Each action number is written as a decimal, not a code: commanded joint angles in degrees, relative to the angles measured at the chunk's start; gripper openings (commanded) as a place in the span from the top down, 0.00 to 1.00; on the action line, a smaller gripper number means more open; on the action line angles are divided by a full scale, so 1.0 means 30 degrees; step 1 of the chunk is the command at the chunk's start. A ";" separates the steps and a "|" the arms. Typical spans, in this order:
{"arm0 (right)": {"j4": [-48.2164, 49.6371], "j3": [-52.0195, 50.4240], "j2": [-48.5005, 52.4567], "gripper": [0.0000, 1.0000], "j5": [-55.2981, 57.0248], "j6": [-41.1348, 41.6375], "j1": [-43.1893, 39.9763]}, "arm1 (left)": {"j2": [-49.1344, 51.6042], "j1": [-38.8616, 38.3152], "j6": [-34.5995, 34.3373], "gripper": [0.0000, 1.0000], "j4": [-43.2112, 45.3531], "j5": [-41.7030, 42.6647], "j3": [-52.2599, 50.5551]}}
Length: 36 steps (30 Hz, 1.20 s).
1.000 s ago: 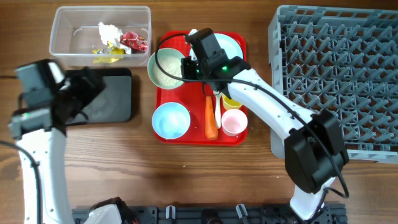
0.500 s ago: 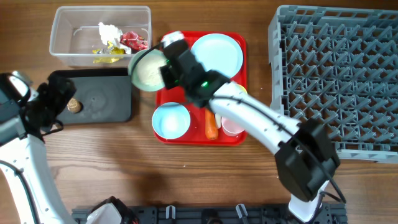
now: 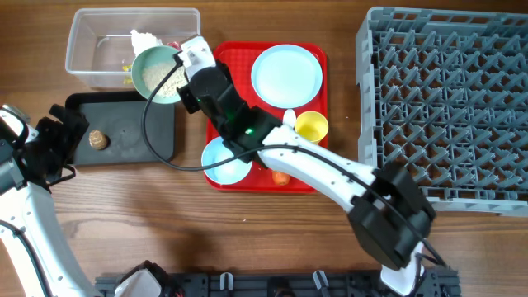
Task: Sort waste into correct bins and load items into the dishwasher rack
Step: 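Lift the rice bowl and carry it left over the black tray, then tip the green bowl to pour the rice onto the black tray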
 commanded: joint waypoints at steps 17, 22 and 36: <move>0.8029 0.0437 0.6003 0.96 -0.2317 -0.4860 0.1814 | -0.0051 0.0102 0.0364 0.00 -0.0270 0.0306 0.0321; 0.9668 0.0452 0.6958 0.96 -0.2324 -0.5399 0.2069 | -0.0051 0.0102 0.0372 0.00 -0.0619 0.0306 0.0321; 1.3682 0.0546 0.7264 0.96 -0.2324 -1.0047 0.2076 | -0.0051 0.0102 0.0364 0.00 -0.0750 0.0306 0.0313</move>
